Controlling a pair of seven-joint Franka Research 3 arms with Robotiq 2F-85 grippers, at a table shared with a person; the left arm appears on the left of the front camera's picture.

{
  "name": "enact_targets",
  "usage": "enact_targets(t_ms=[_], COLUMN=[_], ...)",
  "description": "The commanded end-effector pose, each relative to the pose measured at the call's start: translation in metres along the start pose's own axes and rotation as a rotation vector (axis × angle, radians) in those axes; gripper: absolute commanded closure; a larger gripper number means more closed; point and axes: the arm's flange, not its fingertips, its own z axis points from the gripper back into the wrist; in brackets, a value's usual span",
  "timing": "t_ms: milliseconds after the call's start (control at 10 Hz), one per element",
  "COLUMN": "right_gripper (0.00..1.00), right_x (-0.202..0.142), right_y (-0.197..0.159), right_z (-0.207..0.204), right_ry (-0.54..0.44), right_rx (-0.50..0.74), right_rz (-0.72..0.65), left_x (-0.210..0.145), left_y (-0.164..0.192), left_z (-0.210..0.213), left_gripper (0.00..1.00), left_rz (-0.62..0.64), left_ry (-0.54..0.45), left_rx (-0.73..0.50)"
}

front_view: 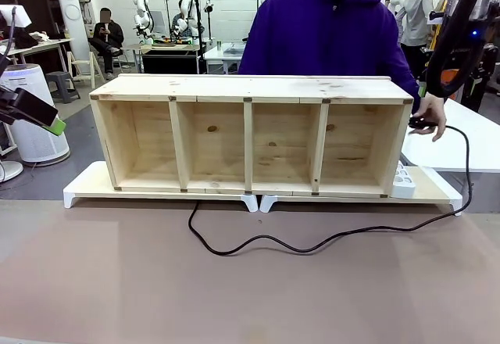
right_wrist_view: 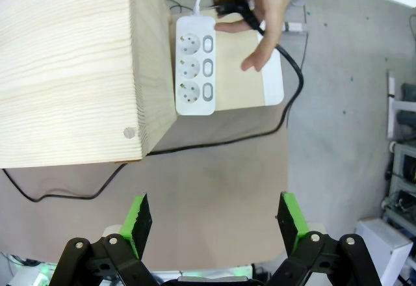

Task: Perform cable management.
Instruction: Release the Power Cable when the human grasps it.

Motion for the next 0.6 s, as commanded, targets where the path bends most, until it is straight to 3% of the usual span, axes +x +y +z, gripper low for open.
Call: enact_targets(t_ms=[0, 500], right_gripper=[0.00, 0.00], right_x=[-0.0003, -0.0003], right_y=[-0.0007, -0.0007], right_z=[-0.0009, -0.0009], right_ry=[0.006, 0.006], right_rx=[0.002, 0.002], right_rz=[-0.002, -0.002], left_x=[0.0013, 0.0013], left_y=[0.0005, 0.0005], left_z=[-0.0003, -0.0003], left_gripper=[0.00, 0.00], left_rz=[0.009, 0.009], left_ry=[-0.007, -0.007], left_rx=[-0.002, -0.002])
